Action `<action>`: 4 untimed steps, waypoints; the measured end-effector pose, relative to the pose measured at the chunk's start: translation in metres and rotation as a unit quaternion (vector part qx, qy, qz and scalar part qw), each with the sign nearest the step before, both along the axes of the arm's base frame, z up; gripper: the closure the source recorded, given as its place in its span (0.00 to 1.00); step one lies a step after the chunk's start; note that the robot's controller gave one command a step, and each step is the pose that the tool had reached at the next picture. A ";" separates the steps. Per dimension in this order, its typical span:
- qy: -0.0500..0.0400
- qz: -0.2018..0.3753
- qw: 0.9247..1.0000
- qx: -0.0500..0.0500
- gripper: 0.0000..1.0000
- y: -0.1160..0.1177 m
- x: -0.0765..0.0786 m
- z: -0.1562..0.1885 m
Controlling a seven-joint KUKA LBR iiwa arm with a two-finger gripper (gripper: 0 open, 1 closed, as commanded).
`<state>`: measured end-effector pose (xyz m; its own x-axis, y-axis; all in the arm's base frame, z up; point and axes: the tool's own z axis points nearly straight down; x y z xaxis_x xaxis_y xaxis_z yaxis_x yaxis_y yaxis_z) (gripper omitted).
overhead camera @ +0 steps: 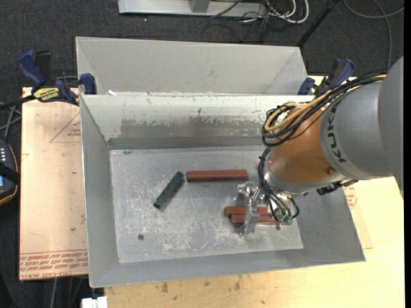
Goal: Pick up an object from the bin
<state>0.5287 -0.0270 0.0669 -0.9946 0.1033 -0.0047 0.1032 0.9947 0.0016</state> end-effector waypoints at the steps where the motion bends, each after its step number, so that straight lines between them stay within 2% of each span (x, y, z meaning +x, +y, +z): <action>1: 0.001 -0.004 1.000 0.000 1.00 0.000 0.000 0.002; 2: 0.001 0.000 1.000 0.000 1.00 0.000 0.000 0.006; 3: 0.005 0.000 1.000 0.000 1.00 0.000 -0.002 0.015; 4: 0.007 -0.001 1.000 0.000 1.00 0.001 -0.003 0.037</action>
Offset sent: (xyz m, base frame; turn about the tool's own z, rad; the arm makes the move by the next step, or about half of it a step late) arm 0.0001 -0.0001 0.0135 0.0000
